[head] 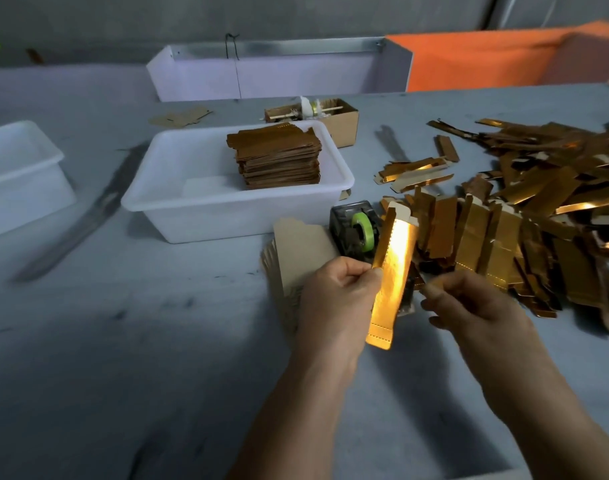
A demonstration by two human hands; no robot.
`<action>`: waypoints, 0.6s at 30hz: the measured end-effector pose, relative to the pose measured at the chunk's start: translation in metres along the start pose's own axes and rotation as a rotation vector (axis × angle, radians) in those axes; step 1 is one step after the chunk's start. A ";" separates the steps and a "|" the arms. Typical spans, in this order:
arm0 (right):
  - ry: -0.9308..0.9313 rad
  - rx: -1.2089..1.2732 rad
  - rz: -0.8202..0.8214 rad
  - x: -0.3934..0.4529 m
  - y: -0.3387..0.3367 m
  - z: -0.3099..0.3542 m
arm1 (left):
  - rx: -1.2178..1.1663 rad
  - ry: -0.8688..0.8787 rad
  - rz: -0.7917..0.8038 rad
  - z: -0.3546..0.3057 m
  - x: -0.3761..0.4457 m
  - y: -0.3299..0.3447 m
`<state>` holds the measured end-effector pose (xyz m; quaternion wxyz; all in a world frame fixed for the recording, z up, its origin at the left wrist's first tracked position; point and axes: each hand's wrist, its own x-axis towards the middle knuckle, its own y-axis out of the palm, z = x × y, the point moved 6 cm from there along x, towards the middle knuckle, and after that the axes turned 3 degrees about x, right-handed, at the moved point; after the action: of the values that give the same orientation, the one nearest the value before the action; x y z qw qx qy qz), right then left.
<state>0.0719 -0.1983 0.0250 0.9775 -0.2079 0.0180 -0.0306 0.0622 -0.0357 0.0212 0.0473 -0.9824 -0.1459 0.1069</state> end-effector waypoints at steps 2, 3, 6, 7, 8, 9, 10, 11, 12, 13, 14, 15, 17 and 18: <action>0.031 0.193 0.083 -0.006 -0.002 0.012 | 0.008 0.000 0.025 -0.002 -0.003 -0.001; 0.008 0.230 0.124 -0.008 -0.003 0.020 | 0.017 0.006 0.042 -0.002 -0.006 -0.001; -0.087 0.243 0.230 -0.012 -0.001 0.041 | 0.012 0.016 0.061 0.000 -0.012 0.001; -0.117 0.216 0.247 -0.011 -0.001 0.045 | 0.005 0.012 0.058 0.001 -0.012 0.000; -0.144 0.185 0.254 -0.011 0.000 0.049 | -0.015 0.000 0.062 0.001 -0.012 0.000; -0.169 0.160 0.255 -0.009 0.000 0.051 | -0.068 -0.023 0.078 0.001 -0.013 0.001; -0.191 0.146 0.256 -0.008 0.000 0.054 | -0.135 -0.049 0.101 0.000 -0.014 0.002; -0.214 0.134 0.262 -0.007 0.001 0.056 | -0.183 -0.066 0.122 -0.001 -0.015 0.003; -0.240 0.118 0.272 -0.006 0.001 0.058 | -0.204 -0.071 0.131 -0.002 -0.016 0.003; -0.268 0.101 0.285 -0.006 0.002 0.060 | -0.214 -0.071 0.132 -0.003 -0.016 0.004; -0.293 0.083 0.296 -0.005 0.003 0.061 | -0.224 -0.071 0.131 -0.003 -0.016 0.004; -0.314 0.063 0.302 -0.004 0.004 0.062 | -0.230 -0.072 0.127 -0.003 -0.015 0.004; -0.339 0.035 0.316 -0.003 0.006 0.061 | -0.240 -0.073 0.119 -0.003 -0.015 0.003; -0.346 0.029 0.323 -0.003 0.006 0.061 | -0.244 -0.076 0.119 -0.003 -0.015 0.003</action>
<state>0.0720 -0.1678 0.0784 0.9612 -0.1902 -0.1170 0.1619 0.0495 -0.0433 0.0264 -0.0844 -0.9830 -0.1010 0.1283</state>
